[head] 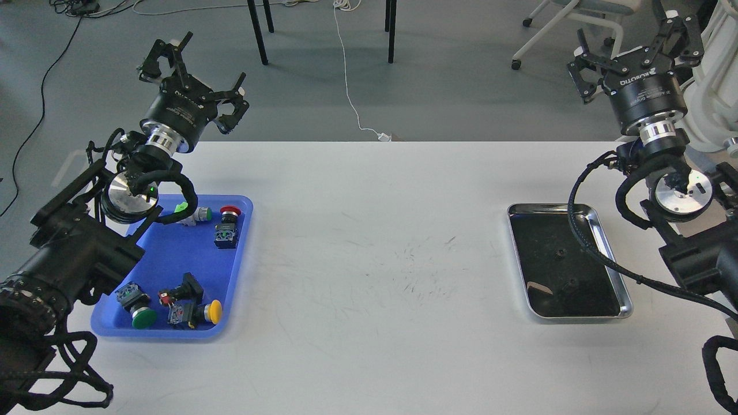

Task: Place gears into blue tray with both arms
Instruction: 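Move the right gripper over the dark metal tray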

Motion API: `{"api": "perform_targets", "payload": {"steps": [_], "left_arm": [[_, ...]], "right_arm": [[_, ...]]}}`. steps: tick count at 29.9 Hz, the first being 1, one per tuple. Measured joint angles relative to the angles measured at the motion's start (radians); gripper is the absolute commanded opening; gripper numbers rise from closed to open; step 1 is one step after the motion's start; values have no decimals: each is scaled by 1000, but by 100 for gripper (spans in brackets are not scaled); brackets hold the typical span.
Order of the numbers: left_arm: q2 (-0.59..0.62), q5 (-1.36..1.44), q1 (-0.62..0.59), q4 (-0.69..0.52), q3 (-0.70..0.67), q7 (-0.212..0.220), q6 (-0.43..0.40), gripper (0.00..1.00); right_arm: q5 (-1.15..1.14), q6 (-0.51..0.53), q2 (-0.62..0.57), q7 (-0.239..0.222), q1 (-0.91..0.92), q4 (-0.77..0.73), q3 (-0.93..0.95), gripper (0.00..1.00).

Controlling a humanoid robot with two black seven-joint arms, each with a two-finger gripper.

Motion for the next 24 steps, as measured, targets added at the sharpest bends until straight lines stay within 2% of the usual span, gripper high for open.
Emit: {"api": "perform_targets", "payload": {"steps": [9, 13, 18, 24], "left_arm": [[6, 1, 2, 0, 0, 4, -1, 98], [20, -1, 2, 1, 0, 5, -1, 98], [34, 1, -1, 2, 0, 1, 4, 98], [36, 6, -2, 2, 0, 0, -2, 98]], "right_arm": [[-2, 2, -10, -2, -6, -2, -8, 99], [-4, 2, -72, -3, 21, -2, -60, 99], [-7, 0, -177, -2, 154, 2, -240, 99], [-45, 0, -276, -1, 382, 34, -548, 98]]}}
